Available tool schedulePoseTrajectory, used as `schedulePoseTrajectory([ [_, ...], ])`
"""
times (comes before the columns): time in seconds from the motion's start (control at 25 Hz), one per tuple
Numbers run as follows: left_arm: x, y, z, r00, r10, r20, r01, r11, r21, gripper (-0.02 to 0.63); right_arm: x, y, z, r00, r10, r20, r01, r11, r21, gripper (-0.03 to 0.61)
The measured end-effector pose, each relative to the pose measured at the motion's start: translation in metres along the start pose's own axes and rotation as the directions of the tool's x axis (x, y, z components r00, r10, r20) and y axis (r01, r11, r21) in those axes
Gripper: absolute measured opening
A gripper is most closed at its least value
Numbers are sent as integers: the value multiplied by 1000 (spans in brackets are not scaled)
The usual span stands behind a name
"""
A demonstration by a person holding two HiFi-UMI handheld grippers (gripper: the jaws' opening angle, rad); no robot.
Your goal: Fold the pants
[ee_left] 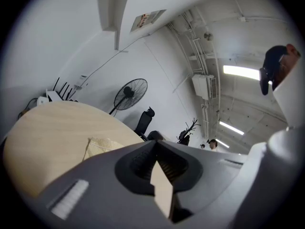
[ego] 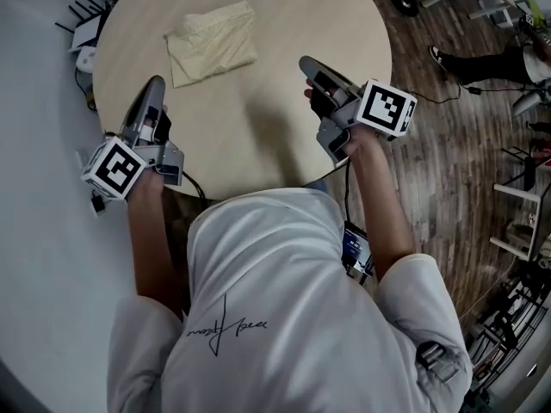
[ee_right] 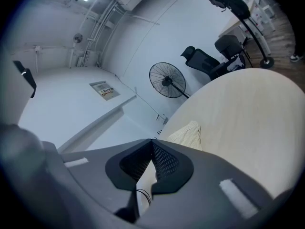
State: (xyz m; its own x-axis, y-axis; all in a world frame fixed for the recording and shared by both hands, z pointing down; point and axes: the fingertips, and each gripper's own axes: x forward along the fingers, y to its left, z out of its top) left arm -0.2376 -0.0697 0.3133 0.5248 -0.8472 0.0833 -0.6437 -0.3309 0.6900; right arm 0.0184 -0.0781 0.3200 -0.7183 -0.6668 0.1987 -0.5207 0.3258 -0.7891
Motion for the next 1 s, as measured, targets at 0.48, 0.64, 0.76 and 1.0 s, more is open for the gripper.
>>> schedulePoseTrajectory([
  [0.48,-58,-31,-32,996,87,-25,-79,973,219,55,-45,15,-29,981,-172,87,188,949,-251,-6],
  [0.64,-65,-37,-51,991,124,-56,-101,945,310,54,-55,21,-39,983,-169,65,181,931,-317,-6],
  [0.76,-75,-34,-52,977,209,-46,-179,916,359,52,-64,30,-42,983,-176,60,185,902,-390,-6],
  [1.0,-90,-37,-64,957,288,-43,-246,878,411,27,-78,39,-47,979,-197,60,199,836,-512,-6],
])
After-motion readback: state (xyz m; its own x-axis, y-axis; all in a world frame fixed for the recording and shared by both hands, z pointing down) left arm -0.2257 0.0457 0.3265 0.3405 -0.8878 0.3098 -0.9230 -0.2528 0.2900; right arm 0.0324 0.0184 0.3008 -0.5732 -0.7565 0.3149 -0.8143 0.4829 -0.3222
